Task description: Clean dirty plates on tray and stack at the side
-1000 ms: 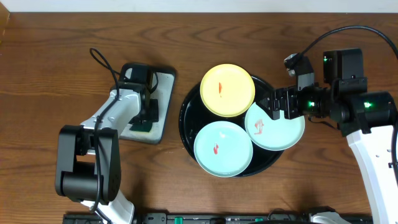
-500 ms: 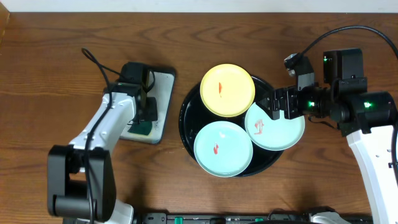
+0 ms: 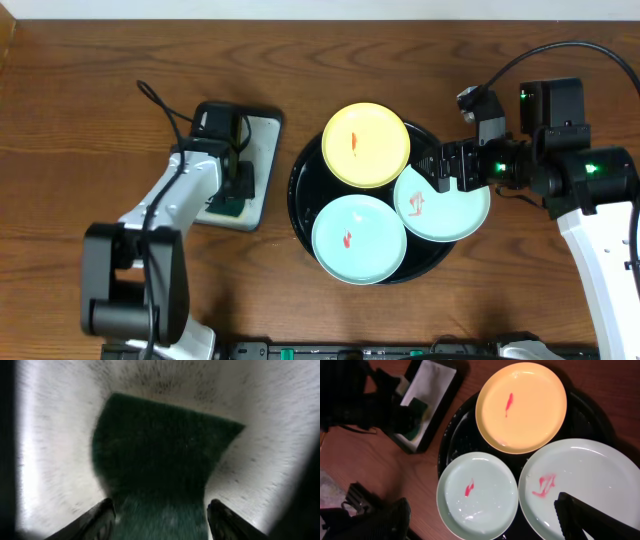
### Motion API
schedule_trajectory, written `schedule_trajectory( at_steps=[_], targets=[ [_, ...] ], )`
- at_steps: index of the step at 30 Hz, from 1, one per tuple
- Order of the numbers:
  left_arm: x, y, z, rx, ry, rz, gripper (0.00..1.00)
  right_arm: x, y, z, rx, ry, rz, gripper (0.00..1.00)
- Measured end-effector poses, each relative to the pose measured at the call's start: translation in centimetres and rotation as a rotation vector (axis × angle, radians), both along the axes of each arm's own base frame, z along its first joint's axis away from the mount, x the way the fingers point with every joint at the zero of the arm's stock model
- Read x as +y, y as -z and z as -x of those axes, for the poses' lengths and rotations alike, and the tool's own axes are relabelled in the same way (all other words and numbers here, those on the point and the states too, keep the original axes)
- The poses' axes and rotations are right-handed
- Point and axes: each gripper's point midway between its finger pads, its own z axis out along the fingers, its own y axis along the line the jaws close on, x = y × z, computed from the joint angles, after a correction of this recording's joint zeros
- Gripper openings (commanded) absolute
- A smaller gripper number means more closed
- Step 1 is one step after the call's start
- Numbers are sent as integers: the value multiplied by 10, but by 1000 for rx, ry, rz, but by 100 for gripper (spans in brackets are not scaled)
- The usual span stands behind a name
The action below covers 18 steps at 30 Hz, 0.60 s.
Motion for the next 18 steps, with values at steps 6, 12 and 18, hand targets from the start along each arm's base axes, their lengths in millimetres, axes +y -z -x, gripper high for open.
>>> schedule_trajectory(
  at_steps=[6, 12, 18],
  targets=[
    [2, 10, -3, 8, 5, -18, 46, 0, 0, 0, 2, 0, 0, 91],
    [3, 10, 0, 24, 11, -21, 61, 0, 0, 0, 2, 0, 0, 91],
    [2, -5, 4, 52, 17, -18, 64, 0, 0, 1, 3, 0, 0, 91]
  ],
)
